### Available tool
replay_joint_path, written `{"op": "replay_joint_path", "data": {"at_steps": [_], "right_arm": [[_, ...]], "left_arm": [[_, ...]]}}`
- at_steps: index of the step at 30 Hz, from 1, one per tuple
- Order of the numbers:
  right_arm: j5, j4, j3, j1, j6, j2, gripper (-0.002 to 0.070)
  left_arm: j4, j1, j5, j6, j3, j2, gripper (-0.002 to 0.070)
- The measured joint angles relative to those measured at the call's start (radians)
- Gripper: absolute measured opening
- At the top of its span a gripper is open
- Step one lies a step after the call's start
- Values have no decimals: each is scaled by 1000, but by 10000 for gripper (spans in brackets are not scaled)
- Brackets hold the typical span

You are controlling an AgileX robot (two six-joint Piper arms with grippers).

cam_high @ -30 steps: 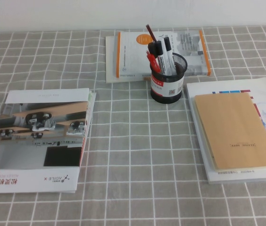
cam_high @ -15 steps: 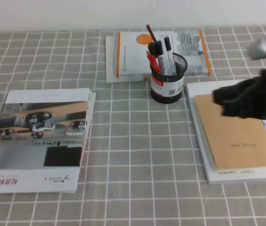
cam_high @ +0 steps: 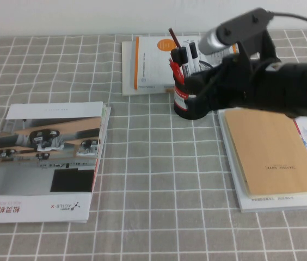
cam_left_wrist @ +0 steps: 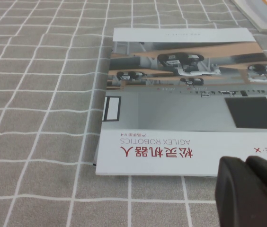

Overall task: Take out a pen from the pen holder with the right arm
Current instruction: 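Take a marker out of the pen holder and lay it on the table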

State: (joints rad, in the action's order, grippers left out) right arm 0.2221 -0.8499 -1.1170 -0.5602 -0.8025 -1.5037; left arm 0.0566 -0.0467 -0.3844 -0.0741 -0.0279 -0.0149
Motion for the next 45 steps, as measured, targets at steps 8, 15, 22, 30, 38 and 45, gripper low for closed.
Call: {"op": "replay_joint_path", "data": {"at_steps": [8,15,22,30,38,45], "right_arm": [[38,10,-211,-2,-153,-127,294],[-29,165,-342,0,-159,-281,396],[-133,237,-429,26,-89,-424,403],[-158,237,-534,49,-39,-510,405],[-171,237,-645,65,-36,-583,405],[-162,237,-703,65,-36,-650,405]], "left_arm": [[0,0,0,0,0,0,-3],[0,0,0,0,0,0,-3],[0,0,0,0,0,0,-3],[0,0,0,0,0,0,-3],[0,0,0,0,0,0,-3],[0,0,0,0,0,0,-3]]}}
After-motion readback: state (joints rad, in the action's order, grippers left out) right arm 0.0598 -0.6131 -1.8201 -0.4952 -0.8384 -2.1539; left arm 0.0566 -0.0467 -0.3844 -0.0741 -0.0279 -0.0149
